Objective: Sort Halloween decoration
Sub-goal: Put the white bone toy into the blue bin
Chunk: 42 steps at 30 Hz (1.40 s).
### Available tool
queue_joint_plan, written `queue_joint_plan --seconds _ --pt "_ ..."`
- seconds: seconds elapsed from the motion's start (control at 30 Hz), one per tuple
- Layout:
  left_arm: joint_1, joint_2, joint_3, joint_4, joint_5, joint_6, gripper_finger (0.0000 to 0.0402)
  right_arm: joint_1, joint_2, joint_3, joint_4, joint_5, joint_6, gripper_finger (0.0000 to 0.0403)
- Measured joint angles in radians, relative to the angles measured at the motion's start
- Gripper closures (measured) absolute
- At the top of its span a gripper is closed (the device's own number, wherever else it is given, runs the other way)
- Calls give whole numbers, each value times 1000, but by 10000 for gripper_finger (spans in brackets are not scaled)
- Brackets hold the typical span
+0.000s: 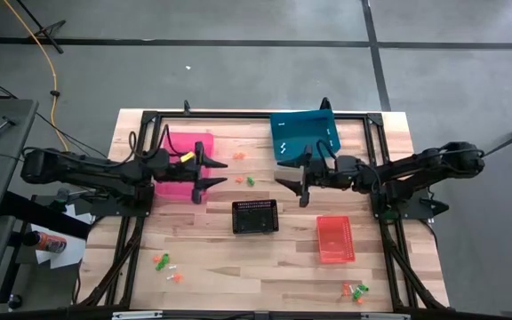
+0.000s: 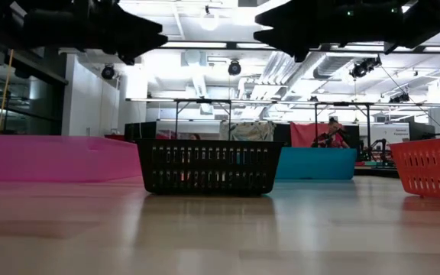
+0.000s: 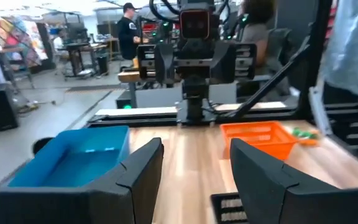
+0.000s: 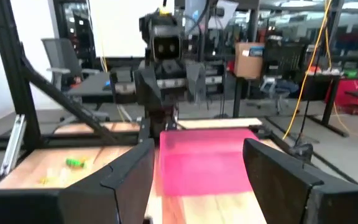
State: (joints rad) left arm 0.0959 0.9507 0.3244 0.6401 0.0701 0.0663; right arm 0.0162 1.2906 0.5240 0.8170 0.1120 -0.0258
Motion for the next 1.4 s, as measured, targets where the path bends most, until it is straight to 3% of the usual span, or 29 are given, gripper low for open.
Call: queue_joint_plan --seconds 0.1,0.17,0.23,0.3,0.43,0.57,0.73,0.9,1.07,1.23,1.33,1.4 --pt "-1 -2 1 10 14 -76 227 0 0 0 4 0 -1 163" --pt "-18 -1 37 -54 35 -266 227 -3 0 0 4 0 -2 163" --pt "-68 -2 117 -232 127 -375 227 -9 0 0 13 0 -22 163" --pt "-167 8 217 -483 137 -423 227 -17 0 0 24 1 -41 163" --pt "-425 100 390 -909 -162 -434 229 -30 0 11 26 1 -37 163" --pt "-652 226 521 -1129 -253 -574 229 -32 0 13 25 2 -38 163" --pt "-868 371 604 -1168 -175 -855 229 -31 0 13 21 1 -35 163" --pt "-988 483 621 -1138 -43 -1195 229 -32 0 13 15 1 0 163" --pt "-1075 608 621 -1139 -49 -1459 232 -31 0 13 15 1 27 163" --pt "-1132 745 651 -1174 45 -1538 241 -29 0 13 -1 1 27 163" --pt "-1140 801 727 -1319 76 -1497 249 -29 0 13 -17 1 19 163" --pt "-1139 826 791 -1447 32 -1449 256 -36 0 13 -12 0 -3 163"
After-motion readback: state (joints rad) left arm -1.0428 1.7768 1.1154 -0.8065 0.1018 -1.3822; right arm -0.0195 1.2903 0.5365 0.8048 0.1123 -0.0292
